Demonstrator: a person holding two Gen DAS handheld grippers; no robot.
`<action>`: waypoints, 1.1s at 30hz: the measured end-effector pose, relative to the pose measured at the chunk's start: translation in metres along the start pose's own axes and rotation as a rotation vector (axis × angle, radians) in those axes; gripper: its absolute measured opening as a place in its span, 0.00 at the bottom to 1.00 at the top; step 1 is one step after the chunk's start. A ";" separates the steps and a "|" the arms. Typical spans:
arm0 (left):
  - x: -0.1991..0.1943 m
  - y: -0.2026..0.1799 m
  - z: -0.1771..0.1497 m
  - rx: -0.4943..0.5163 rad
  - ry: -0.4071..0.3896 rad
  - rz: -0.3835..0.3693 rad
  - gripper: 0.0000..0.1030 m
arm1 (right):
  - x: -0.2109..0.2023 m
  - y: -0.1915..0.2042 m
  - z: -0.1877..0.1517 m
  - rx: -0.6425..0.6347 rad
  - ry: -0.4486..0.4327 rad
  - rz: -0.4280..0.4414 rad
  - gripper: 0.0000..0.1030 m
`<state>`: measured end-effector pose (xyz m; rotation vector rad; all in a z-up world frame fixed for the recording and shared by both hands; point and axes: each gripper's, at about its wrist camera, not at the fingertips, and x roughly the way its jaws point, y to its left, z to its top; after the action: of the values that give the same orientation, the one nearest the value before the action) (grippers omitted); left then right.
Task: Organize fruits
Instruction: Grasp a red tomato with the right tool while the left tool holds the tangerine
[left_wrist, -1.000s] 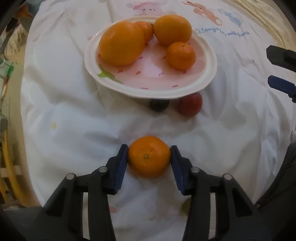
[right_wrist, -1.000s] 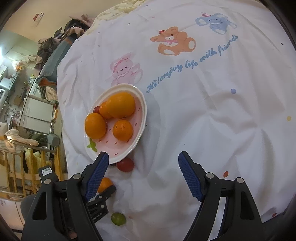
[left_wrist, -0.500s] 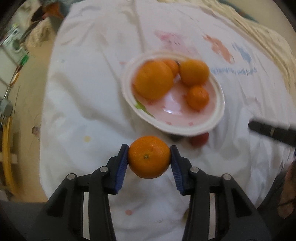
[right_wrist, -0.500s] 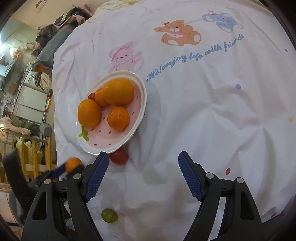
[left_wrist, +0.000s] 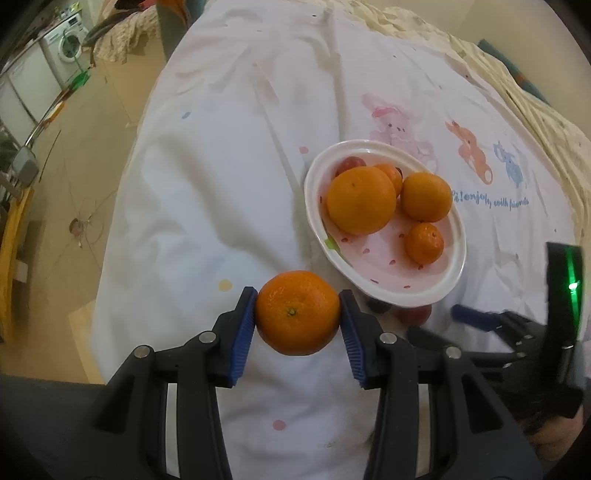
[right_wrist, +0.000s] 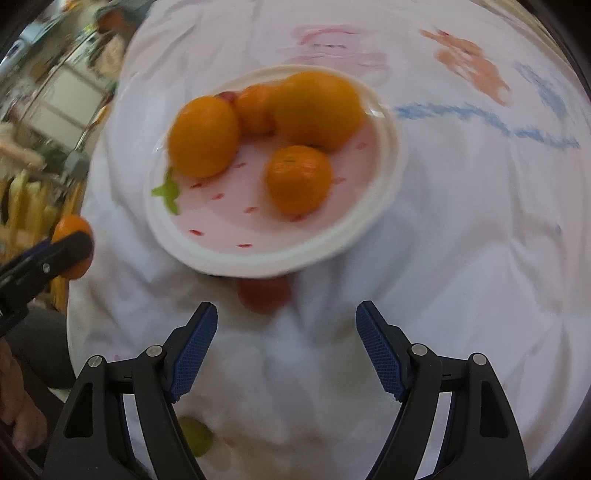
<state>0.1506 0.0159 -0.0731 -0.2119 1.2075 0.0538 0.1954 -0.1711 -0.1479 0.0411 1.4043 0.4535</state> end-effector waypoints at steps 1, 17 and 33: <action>-0.001 0.000 0.000 0.000 0.000 -0.005 0.39 | 0.003 0.002 0.001 -0.007 0.004 0.005 0.72; 0.004 -0.008 0.001 0.027 0.018 -0.019 0.39 | 0.014 0.010 0.008 -0.072 -0.012 0.032 0.32; 0.012 0.004 0.000 0.008 0.016 0.021 0.39 | -0.032 -0.005 -0.028 0.003 -0.041 0.089 0.32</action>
<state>0.1540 0.0192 -0.0846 -0.1929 1.2256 0.0656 0.1668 -0.1931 -0.1241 0.1148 1.3667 0.5212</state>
